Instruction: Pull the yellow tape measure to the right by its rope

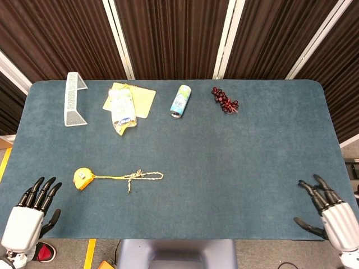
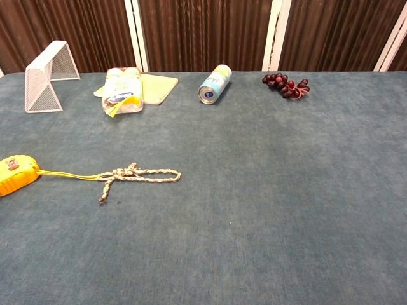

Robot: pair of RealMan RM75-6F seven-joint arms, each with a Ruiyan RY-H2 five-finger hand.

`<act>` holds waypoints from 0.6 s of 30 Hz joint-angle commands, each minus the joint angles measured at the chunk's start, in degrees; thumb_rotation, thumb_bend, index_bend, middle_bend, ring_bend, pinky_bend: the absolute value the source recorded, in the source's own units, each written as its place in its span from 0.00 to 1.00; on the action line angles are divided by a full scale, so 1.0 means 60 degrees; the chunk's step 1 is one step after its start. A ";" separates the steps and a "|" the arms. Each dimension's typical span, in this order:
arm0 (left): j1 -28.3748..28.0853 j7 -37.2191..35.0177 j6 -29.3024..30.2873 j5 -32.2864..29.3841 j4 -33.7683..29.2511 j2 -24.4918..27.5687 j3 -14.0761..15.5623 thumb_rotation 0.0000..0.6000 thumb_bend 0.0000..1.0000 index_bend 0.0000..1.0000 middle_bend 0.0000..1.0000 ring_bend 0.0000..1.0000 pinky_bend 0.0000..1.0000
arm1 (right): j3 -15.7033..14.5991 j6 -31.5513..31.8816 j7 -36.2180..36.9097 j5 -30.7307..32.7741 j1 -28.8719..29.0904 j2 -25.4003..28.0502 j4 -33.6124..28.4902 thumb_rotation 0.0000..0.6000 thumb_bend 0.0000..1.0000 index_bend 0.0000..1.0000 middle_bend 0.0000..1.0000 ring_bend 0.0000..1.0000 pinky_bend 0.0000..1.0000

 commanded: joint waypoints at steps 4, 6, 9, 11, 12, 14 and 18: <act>-0.0007 -0.0149 0.0001 -0.0020 -0.0008 0.0058 0.0000 1.00 0.37 0.13 0.10 0.07 0.27 | -0.0552 -0.1344 -0.0297 -0.1225 0.1033 0.0680 -0.1183 1.00 0.06 0.35 0.88 0.71 0.99; -0.0009 -0.0180 0.0017 -0.0025 -0.0019 0.0086 -0.0012 1.00 0.37 0.13 0.10 0.07 0.26 | -0.0587 -0.2064 -0.0662 -0.1290 0.1386 0.0973 -0.1810 1.00 0.06 0.35 0.91 0.73 1.00; 0.0004 -0.0267 0.0069 -0.0043 -0.0037 0.0129 -0.0029 1.00 0.37 0.13 0.10 0.07 0.27 | -0.0491 -0.3246 -0.1346 -0.1261 0.2002 0.1264 -0.2825 1.00 0.07 0.37 0.94 0.76 1.00; 0.0010 -0.0342 0.0095 -0.0064 -0.0033 0.0152 -0.0039 1.00 0.37 0.13 0.10 0.07 0.27 | -0.0409 -0.3755 -0.1570 -0.1182 0.2296 0.1302 -0.3286 1.00 0.13 0.39 0.96 0.78 1.00; 0.0012 -0.0383 0.0103 -0.0079 -0.0029 0.0162 -0.0042 1.00 0.37 0.13 0.10 0.07 0.27 | -0.0370 -0.3982 -0.1651 -0.1158 0.2442 0.1315 -0.3496 1.00 0.18 0.41 0.97 0.79 1.00; 0.0015 -0.0463 0.0116 -0.0122 -0.0026 0.0185 -0.0060 1.00 0.37 0.13 0.10 0.07 0.27 | -0.0281 -0.4476 -0.1789 -0.1057 0.2758 0.1314 -0.3936 1.00 0.28 0.44 0.98 0.80 1.00; 0.0010 -0.0557 0.0122 -0.0146 -0.0054 0.0237 -0.0070 1.00 0.37 0.13 0.10 0.07 0.27 | -0.0087 -0.5442 -0.2257 -0.0647 0.3254 0.1245 -0.4682 1.00 0.40 0.48 0.99 0.81 1.00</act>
